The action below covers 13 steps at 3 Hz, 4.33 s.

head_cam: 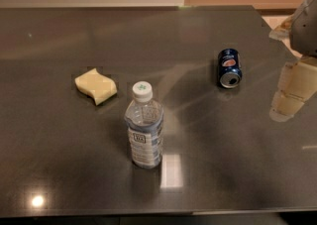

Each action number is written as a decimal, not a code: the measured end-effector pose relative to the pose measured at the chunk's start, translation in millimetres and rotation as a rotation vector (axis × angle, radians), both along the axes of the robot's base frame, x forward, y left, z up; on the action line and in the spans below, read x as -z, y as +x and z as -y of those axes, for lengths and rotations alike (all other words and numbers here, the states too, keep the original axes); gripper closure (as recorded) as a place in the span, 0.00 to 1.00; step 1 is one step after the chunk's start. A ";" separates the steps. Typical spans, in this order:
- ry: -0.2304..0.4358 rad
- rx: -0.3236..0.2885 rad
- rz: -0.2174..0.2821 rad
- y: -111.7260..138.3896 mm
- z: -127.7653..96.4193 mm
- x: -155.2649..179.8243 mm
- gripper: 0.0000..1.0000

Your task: Knock blue plastic bottle over

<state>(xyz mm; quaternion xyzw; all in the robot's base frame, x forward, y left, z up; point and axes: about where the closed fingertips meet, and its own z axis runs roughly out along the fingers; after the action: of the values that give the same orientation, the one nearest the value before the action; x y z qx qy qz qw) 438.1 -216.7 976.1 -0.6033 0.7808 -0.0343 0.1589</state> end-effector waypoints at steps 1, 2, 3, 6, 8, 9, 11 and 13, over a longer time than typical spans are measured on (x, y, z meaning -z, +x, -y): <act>0.000 0.000 0.000 0.0 0.0 0.0 0.00; 0.026 -0.022 -0.008 -1.2 -7.8 0.0 0.00; 0.101 -0.083 -0.025 -5.0 -29.8 6.2 0.00; 0.347 -0.303 -0.062 -25.8 -117.7 31.9 0.00; 0.457 -0.410 -0.047 -32.0 -167.2 38.2 0.00; 0.483 -0.433 -0.048 -32.8 -179.5 39.2 0.00; 0.601 -0.545 -0.195 -71.5 -231.4 50.9 0.00; 0.678 -0.574 -0.218 -78.4 -250.3 47.1 0.25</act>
Offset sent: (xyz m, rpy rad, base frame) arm -0.0037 0.0163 -0.0056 0.0596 0.0435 0.0523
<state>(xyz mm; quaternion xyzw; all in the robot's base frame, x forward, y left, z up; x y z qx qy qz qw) 359.8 33.7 929.0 -0.7093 0.5613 0.3321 0.2674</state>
